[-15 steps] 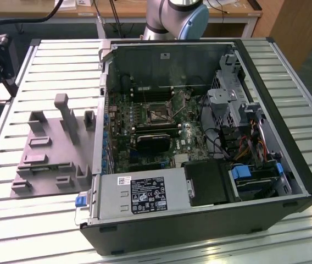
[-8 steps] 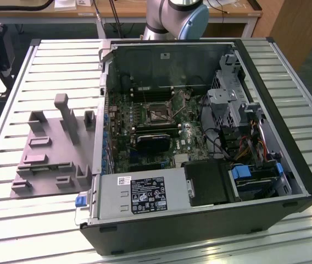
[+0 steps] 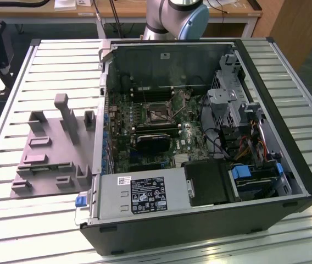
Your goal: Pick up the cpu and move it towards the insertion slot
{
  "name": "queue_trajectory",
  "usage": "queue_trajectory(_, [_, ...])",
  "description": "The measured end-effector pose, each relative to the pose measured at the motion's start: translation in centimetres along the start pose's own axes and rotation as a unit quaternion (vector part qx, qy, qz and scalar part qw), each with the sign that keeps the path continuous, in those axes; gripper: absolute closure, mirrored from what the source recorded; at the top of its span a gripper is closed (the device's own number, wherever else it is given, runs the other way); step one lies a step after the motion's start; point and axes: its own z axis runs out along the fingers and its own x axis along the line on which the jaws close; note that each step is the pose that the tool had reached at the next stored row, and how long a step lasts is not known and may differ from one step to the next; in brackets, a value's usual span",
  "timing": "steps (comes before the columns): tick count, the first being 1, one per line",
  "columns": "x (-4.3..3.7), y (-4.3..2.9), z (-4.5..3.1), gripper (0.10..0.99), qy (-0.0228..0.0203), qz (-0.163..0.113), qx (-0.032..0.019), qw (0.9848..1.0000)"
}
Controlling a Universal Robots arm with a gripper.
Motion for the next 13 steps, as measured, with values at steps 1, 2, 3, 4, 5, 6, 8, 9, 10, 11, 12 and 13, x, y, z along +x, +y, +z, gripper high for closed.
queue_trajectory(1, [-0.09,0.00,0.00,0.549,0.0000,0.000,0.0000,1.0000])
queue_trajectory(2, [-0.23,0.00,0.01,0.549,0.0000,0.000,0.0000,1.0000])
queue_trajectory(3, [-0.41,-0.01,0.01,0.549,0.0000,0.000,0.0000,1.0000])
queue_trajectory(4, [-0.60,-0.01,0.02,0.549,-0.0001,0.000,0.0000,1.0000])
queue_trajectory(5, [-0.80,0.00,0.02,0.549,0.0000,0.000,0.0000,1.0000])
queue_trajectory(6, [-1.02,0.00,0.03,0.549,0.0000,0.000,0.0000,1.0000])
queue_trajectory(8, [-1.48,0.00,0.04,0.549,0.0000,0.000,0.0000,1.0000])
queue_trajectory(9, [-1.69,0.00,0.05,0.549,-0.0001,0.000,-0.0001,1.0000])
queue_trajectory(10, [-1.93,0.00,0.05,0.549,0.0000,0.000,0.0000,1.0000])
queue_trajectory(11, [-2.15,0.00,0.06,0.549,0.0000,0.000,0.0000,1.0000])
queue_trajectory(12, [-2.39,0.01,0.06,0.549,0.0000,0.000,0.0000,1.0000])
queue_trajectory(13, [-2.65,0.01,0.06,0.549,0.0001,0.000,0.0000,1.0000])
